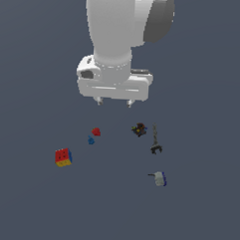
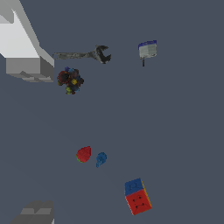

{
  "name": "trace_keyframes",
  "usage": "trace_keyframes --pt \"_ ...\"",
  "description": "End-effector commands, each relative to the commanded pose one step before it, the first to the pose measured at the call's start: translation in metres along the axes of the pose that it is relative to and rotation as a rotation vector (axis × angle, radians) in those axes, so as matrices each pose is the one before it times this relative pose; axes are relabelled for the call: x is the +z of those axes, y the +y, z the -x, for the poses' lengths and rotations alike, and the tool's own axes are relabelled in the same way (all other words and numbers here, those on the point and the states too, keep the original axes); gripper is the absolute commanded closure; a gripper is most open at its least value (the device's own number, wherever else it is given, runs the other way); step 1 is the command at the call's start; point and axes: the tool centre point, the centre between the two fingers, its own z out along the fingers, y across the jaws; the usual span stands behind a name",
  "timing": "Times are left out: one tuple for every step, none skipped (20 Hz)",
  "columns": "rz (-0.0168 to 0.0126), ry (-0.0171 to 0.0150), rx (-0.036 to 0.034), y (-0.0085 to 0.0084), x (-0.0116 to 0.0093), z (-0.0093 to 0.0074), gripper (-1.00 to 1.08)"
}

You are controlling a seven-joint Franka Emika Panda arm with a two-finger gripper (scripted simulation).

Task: Pick up a designated object from a clutter of objects.

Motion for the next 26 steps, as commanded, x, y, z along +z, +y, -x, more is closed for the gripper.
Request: trace_keyframes --pt "0.0 0.0 0.0 0.00001 0.0 0.0 -0.92" --pt "0.00018 0.00034 -0.00057 -0.00031 -0.0001 -0.00012 -0.92" --pt "0.00062 0.00126 -0.00206 -0.00115 -0.00043 -0.00026 -0.92" --pt "0.00094 0.00196 -0.00317 -0.00178 -0.00067 -0.00048 -0.92" --pt "0.00129 0.00276 -0.00434 -0.0025 -0.00098 -0.00066 -0.92" --pt "0.0016 0.00357 -0.00539 -0.00321 -0.00136 -0.00085 -0.92" --pt "0.00184 0.00438 -0.00617 -0.00389 -0.00183 -0.00103 -0.92" --pt "0.00156 0.00409 -0.00516 -0.00357 -0.00195 -0.00098 -0.92" --pt "0.00112 0.00333 -0.00353 -0.00284 -0.00185 -0.0008 -0.92" --pt "0.00071 0.00256 -0.00198 -0.00211 -0.00172 -0.00061 -0.92" --pt "0.00034 0.00184 -0.00056 -0.00139 -0.00156 -0.0004 -0.92" --pt "-0.00003 0.00074 0.00064 -0.00065 -0.0011 -0.00029 -0.92" --pt "-0.0002 0.00015 0.00117 0.00003 -0.00061 -0.00001 -0.92" --pt "-0.00015 -0.00032 0.00059 0.00035 0.00011 0.0001 -0.92" --pt "0.00005 -0.00065 -0.00073 0.00023 0.00082 0.00005 -0.92" --pt "0.00034 -0.00015 -0.00192 0.00014 0.00109 0.00015 -0.92" --pt "0.00067 -0.00008 -0.00366 -0.00028 0.00159 0.00007 -0.92" --pt "0.00098 0.00012 -0.00521 -0.00059 0.00202 0.00005 -0.92" --pt "0.00125 0.00028 -0.00664 -0.00082 0.00246 0.00004 -0.92" --pt "0.00153 0.00041 -0.00816 -0.0011 0.0029 0.00004 -0.92" --pt "0.00174 0.00049 -0.00945 -0.00127 0.00335 0.00006 -0.92" --pt "0.0019 0.00049 -0.01065 -0.00141 0.0038 0.00011 -0.92" --pt "0.00206 0.00043 -0.0119 -0.00151 0.00432 0.00019 -0.92" --pt "0.00219 0.00039 -0.01311 -0.00163 0.00479 0.00027 -0.92" --pt "0.00234 0.00045 -0.01445 -0.00184 0.00521 0.00033 -0.92" --pt "0.0025 0.00054 -0.01596 -0.0021 0.00564 0.0004 -0.92"
